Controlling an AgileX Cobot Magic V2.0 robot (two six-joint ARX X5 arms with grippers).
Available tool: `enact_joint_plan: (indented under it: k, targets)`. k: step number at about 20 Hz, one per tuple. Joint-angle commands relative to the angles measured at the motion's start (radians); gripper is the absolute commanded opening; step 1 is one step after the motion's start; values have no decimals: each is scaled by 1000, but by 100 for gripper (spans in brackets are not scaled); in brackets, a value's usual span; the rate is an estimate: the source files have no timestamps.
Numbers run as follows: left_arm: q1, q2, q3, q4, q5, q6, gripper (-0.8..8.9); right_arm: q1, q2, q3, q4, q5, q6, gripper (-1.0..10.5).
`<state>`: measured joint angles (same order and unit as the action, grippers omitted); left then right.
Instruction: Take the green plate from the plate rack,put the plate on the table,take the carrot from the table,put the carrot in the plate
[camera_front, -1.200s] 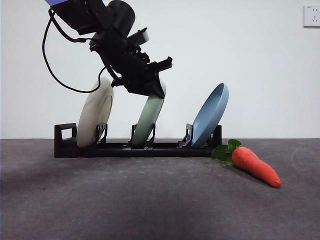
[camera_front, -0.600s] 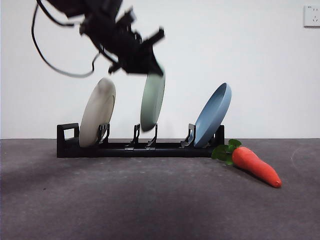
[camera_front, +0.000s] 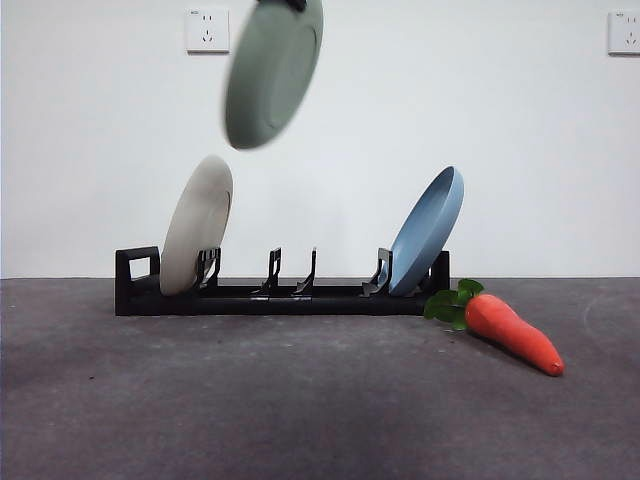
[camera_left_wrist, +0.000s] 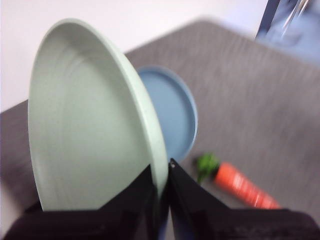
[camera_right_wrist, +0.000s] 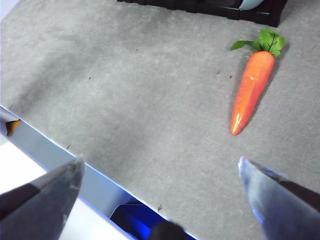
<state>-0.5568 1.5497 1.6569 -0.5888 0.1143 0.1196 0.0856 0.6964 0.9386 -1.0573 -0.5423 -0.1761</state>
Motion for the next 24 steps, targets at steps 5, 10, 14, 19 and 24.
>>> enact_joint_plan:
  k: [5,10,14,19,24]
  targets:
    - [-195,-27,-39,-280,-286,225,-5,3,0,2,6,-2,-4,660]
    - [-362,-23,-280,-184,-467,252,-5,3,0,2,17,-2,-4,660]
    - [-451,0,-504,26,-569,319,-5,3,0,2,18,-2,2,660]
    - [-497,79,-662,227,-645,382,-5,3,12,2,29,-2,3,660]
    - [-499,201,-671,294,-660,381,-6,3,26,2,31,-2,3,660]
